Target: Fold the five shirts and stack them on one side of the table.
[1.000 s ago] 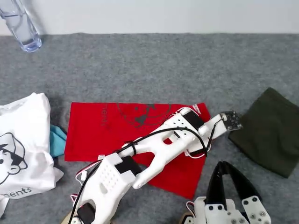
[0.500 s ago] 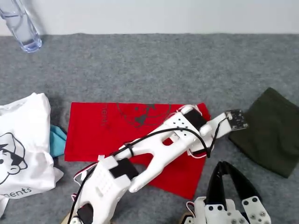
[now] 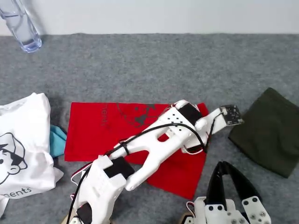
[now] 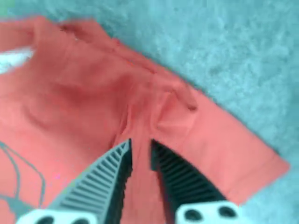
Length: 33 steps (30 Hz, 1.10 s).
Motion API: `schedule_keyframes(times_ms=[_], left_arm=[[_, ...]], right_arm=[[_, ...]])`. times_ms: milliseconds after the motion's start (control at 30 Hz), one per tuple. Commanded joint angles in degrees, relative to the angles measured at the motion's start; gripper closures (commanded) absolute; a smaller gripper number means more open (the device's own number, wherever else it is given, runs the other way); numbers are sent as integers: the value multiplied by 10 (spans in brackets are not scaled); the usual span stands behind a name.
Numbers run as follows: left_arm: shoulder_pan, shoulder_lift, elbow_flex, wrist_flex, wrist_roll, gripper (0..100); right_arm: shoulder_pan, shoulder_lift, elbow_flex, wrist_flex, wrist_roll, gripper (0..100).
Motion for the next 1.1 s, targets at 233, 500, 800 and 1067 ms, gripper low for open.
schedule_keyframes(times_ms=[233,500,800,1067], left_arm=[[-84,-101,1,91,-36,931],[-112,-105,114,33,-68,914],[-149,-106,132,-11,-68,841],[-120,-106,130,9,-68,840]], right_arm=[[-49,-30,2,22,-2,987],[-49,-32,47,22,18,987],[-48,-29,48,20,16,987],[-48,-29,49,20,17,987]])
